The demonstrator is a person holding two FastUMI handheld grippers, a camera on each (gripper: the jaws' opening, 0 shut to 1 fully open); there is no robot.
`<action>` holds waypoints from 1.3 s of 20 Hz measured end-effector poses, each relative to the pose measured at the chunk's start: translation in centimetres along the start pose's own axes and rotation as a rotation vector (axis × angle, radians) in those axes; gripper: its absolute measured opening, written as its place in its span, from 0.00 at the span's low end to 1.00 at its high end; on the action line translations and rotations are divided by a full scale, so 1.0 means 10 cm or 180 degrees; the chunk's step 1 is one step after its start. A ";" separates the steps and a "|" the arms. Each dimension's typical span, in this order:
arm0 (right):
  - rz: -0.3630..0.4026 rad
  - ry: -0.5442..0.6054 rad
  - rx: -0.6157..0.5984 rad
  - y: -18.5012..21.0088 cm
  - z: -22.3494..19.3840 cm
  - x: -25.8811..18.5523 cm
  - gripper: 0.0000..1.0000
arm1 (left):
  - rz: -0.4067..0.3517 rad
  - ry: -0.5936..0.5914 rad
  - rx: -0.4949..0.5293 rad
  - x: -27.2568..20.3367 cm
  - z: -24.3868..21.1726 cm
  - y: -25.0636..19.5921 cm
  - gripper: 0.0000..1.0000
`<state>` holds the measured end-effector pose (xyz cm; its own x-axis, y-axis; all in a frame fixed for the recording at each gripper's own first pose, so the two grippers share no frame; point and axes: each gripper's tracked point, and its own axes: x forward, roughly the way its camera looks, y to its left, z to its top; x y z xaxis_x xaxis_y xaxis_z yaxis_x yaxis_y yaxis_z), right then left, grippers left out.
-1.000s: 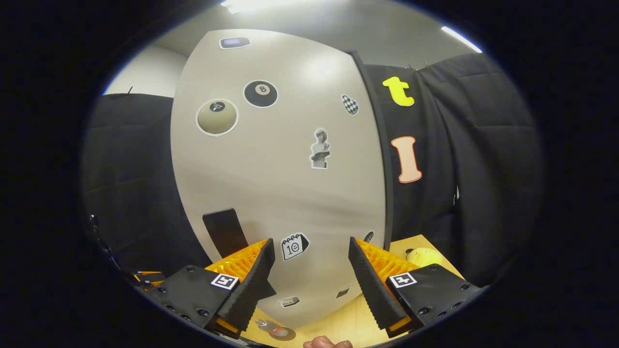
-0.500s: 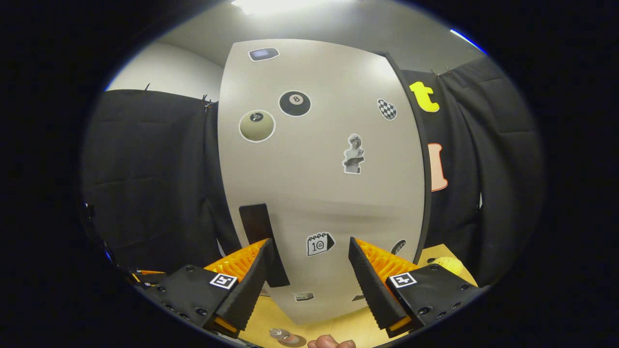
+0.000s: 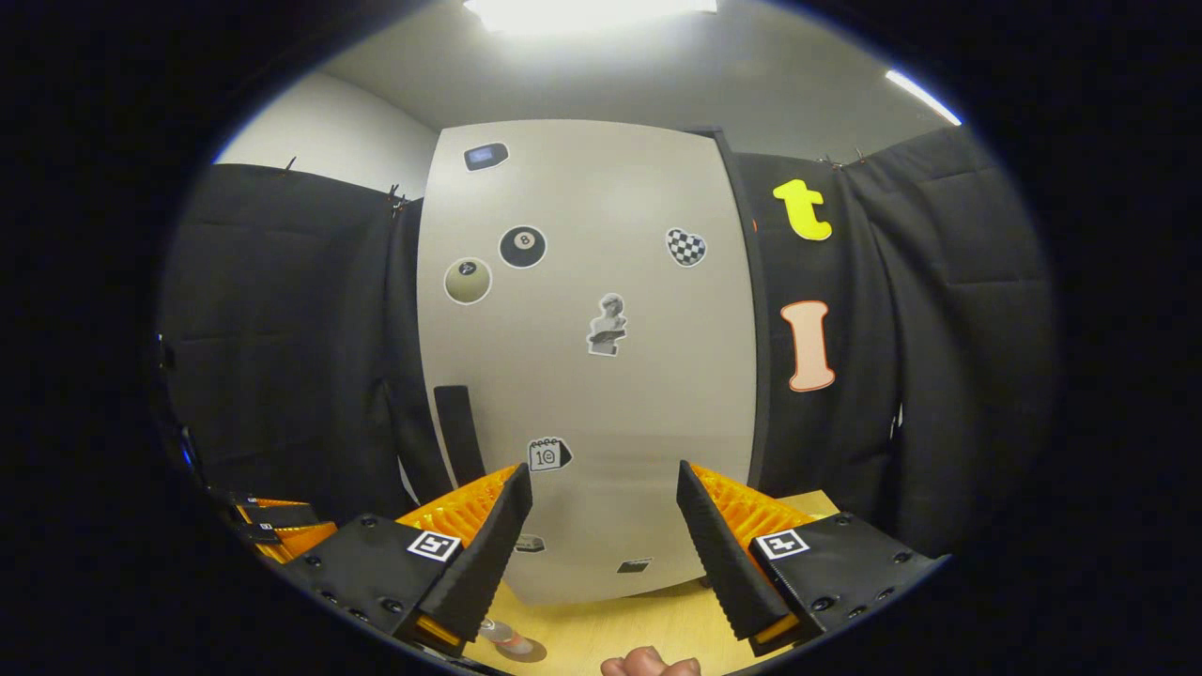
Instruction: Open the cabinet door with the right hand, grasp the bottle in the cabinet with the left hand and place it on the coaster, then close the cabinet door with the right hand.
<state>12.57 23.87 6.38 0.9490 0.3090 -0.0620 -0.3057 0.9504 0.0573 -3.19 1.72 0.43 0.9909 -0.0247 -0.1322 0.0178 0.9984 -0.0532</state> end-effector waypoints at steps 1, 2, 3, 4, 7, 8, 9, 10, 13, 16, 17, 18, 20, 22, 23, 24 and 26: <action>-0.0065 -0.0028 0.0024 -0.16 0.01 -0.06 0.98 | 0.0057 -0.0016 -0.0005 -0.03 0.02 -0.07 0.82; -0.0124 -0.0072 0.0030 -0.31 0.03 -0.13 0.98 | 0.0089 -0.0054 -0.0032 -0.04 0.06 -0.19 0.82; -0.0160 -0.0103 0.0010 -0.44 0.04 -0.20 0.98 | 0.0088 -0.0116 -0.0078 -0.04 0.12 -0.34 0.82; -0.0174 -0.0123 -0.0035 -0.56 0.04 -0.25 0.98 | 0.0094 -0.0173 -0.0134 -0.05 0.15 -0.49 0.82; -0.0107 -0.0105 -0.0025 -0.84 -0.06 -0.43 0.98 | 0.0167 -0.0298 -0.0155 -0.08 0.25 -0.82 0.82; -0.0071 -0.0076 -0.0008 -0.93 -0.11 -0.49 0.98 | 0.0261 -0.0332 -0.0101 -0.10 0.28 -0.86 0.82; -0.0052 -0.0045 -0.0026 -1.02 -0.19 -0.56 0.98 | 0.0320 -0.0363 -0.0039 -0.10 0.31 -0.93 0.81; -0.0066 -0.0016 -0.0075 -1.13 -0.24 -0.62 0.98 | 0.0377 -0.0384 0.0008 -0.10 0.32 -1.05 0.82; -0.0033 -0.0063 -0.0181 -1.34 -0.26 -0.72 0.98 | 0.0477 -0.0395 -0.0131 -0.25 0.25 -1.36 0.82; -0.0041 -0.0113 -0.0205 -1.48 -0.27 -0.75 0.98 | 0.0475 -0.0457 -0.0180 -0.38 0.20 -1.55 0.82; -0.0014 -0.0099 -0.0175 -1.48 -0.31 -0.75 0.98 | 0.0509 -0.0470 -0.0131 -0.42 0.21 -1.55 0.82; 0.0018 -0.0067 -0.0129 -1.47 -0.34 -0.76 0.98 | 0.0542 -0.0469 -0.0087 -0.45 0.21 -1.54 0.84; 0.0038 -0.0015 -0.0043 -1.48 -0.40 -0.75 0.98 | 0.0552 -0.0474 -0.0074 -0.46 0.21 -1.51 0.82; -0.0022 -0.0016 -0.0005 -1.53 -0.41 -0.73 0.98 | 0.0543 -0.0533 -0.0103 -0.50 0.26 -1.46 0.82; -0.0063 -0.0002 0.0005 -1.54 -0.42 -0.71 0.98 | 0.0543 -0.0551 -0.0116 -0.50 0.28 -1.42 0.86; -0.0099 0.0007 0.0016 -1.54 -0.43 -0.70 0.98 | 0.0531 -0.0563 -0.0126 -0.50 0.30 -1.39 0.84; -0.0166 -0.0019 0.0017 -1.52 -0.39 -0.66 0.98 | 0.0483 -0.0581 -0.0095 -0.44 0.36 -1.34 0.82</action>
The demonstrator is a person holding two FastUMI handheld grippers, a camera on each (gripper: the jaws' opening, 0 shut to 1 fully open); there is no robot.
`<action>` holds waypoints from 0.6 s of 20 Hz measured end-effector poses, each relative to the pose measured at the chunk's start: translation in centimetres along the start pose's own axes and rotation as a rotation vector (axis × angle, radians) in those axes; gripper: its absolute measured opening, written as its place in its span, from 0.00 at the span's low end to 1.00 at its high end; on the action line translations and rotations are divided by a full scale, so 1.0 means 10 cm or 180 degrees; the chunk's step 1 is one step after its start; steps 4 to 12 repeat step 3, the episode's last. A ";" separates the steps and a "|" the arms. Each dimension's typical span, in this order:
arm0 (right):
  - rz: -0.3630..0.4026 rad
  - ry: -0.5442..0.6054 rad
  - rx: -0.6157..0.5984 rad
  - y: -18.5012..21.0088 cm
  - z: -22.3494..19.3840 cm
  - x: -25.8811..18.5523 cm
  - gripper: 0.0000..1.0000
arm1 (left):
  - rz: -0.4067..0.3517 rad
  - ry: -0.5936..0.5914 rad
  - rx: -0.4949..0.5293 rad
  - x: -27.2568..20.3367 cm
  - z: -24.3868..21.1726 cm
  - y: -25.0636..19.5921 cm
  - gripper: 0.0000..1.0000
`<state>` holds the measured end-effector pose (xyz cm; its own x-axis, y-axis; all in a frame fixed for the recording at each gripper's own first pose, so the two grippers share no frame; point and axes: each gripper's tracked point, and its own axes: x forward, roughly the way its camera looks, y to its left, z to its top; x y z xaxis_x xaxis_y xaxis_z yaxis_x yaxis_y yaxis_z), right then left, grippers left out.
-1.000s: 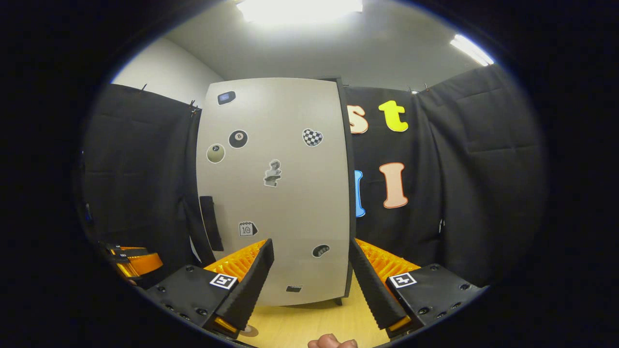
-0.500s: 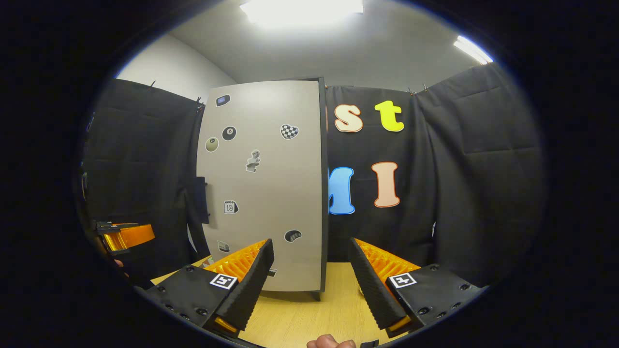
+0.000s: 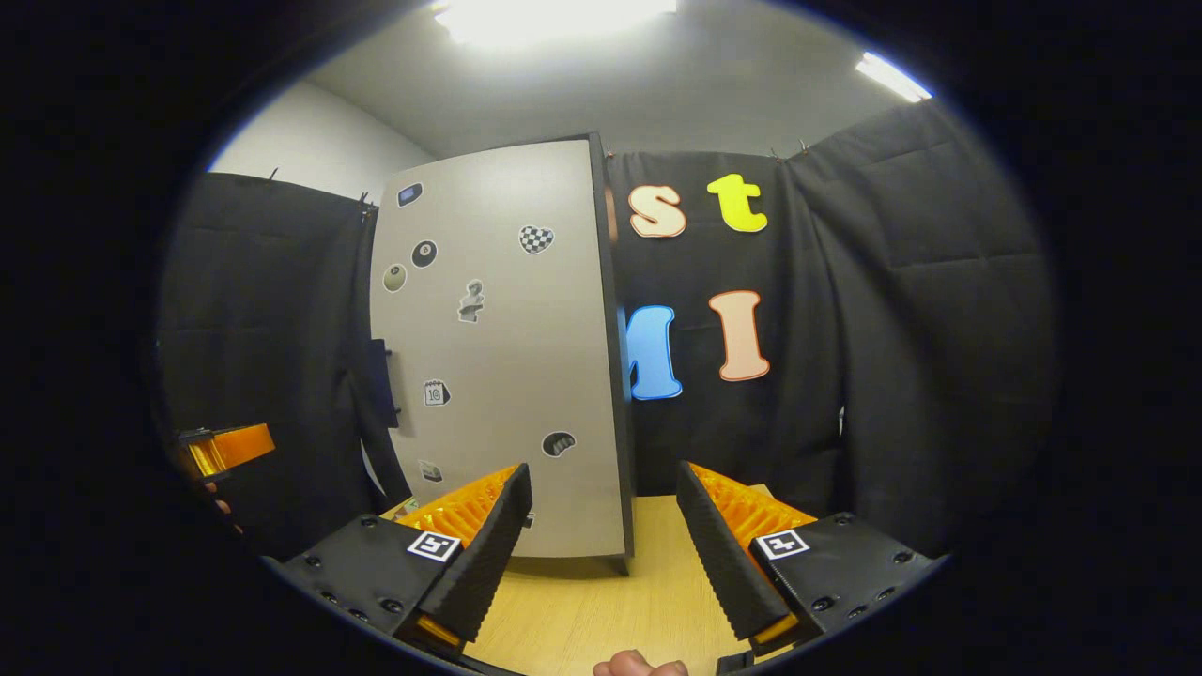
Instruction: Open the cabinet door with the right hand, grasp the bottle in the cabinet with the left hand and place it on the coaster, then close the cabinet door with the right hand.
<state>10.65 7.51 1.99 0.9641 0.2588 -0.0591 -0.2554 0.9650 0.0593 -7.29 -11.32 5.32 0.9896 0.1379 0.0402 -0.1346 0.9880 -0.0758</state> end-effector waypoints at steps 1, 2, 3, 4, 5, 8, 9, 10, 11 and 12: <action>-0.0035 -0.0028 -0.0008 0.01 0.02 0.03 0.98 | -0.0007 0.0007 0.0035 0.06 0.02 0.03 0.84; -0.0064 -0.0032 -0.0012 0.02 0.04 0.06 0.98 | -0.0021 0.0004 0.0065 0.13 0.03 0.06 0.84; -0.0061 -0.0055 -0.0004 0.06 0.06 0.08 0.98 | -0.0045 -0.0026 0.0084 0.17 0.05 0.08 0.82; -0.0061 -0.0055 -0.0004 0.06 0.06 0.08 0.98 | -0.0045 -0.0026 0.0084 0.17 0.05 0.08 0.82; -0.0061 -0.0055 -0.0004 0.06 0.06 0.08 0.98 | -0.0045 -0.0026 0.0084 0.17 0.05 0.08 0.82; -0.0061 -0.0055 -0.0004 0.06 0.06 0.08 0.98 | -0.0045 -0.0026 0.0084 0.17 0.05 0.08 0.82; -0.0061 -0.0055 -0.0004 0.06 0.06 0.08 0.98 | -0.0045 -0.0026 0.0084 0.17 0.05 0.08 0.82; -0.0061 -0.0055 -0.0004 0.06 0.06 0.08 0.98 | -0.0045 -0.0026 0.0084 0.17 0.05 0.08 0.82; -0.0061 -0.0055 -0.0004 0.06 0.06 0.08 0.98 | -0.0045 -0.0026 0.0084 0.17 0.05 0.08 0.82; -0.0061 -0.0055 -0.0004 0.06 0.06 0.08 0.98 | -0.0045 -0.0026 0.0084 0.17 0.05 0.08 0.82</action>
